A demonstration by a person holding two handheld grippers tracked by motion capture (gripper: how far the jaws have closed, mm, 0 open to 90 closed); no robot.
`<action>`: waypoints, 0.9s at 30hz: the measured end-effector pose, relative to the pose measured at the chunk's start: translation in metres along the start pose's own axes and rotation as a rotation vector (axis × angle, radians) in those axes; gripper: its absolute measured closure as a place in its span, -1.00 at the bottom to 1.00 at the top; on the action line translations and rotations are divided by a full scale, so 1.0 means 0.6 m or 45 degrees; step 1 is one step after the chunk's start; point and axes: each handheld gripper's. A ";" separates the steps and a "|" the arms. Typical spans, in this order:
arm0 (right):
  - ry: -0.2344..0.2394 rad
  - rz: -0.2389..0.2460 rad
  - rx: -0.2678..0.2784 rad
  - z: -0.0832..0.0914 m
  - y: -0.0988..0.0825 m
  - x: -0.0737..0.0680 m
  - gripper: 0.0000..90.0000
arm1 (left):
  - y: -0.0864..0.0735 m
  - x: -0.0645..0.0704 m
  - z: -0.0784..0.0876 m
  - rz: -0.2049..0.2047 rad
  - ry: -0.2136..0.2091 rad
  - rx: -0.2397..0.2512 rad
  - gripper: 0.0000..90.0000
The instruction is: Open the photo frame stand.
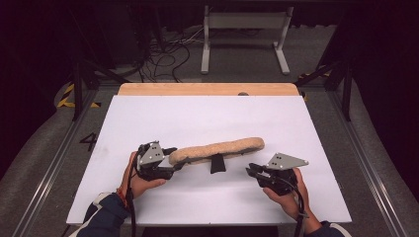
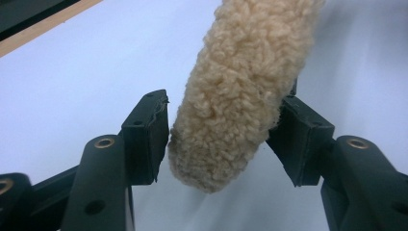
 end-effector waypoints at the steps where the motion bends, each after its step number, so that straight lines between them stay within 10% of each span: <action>1: -0.012 -0.007 0.008 0.004 -0.001 0.003 0.78 | 0.000 0.000 0.001 0.000 -0.005 0.001 -0.08; 17: -0.263 -0.130 0.172 0.044 -0.016 0.064 1.00 | 0.003 -0.007 0.009 0.029 -0.050 0.045 -0.10; 27: -0.238 -0.197 0.258 0.034 0.003 0.075 0.97 | 0.007 -0.013 0.024 0.083 -0.053 0.111 -0.15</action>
Point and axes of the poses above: each handheld gripper's, and its own axes: z roughly backward along the jaws, y roughly out of its top, x roughly to its right, and after that the axes turned 2 degrees about z, right-handed
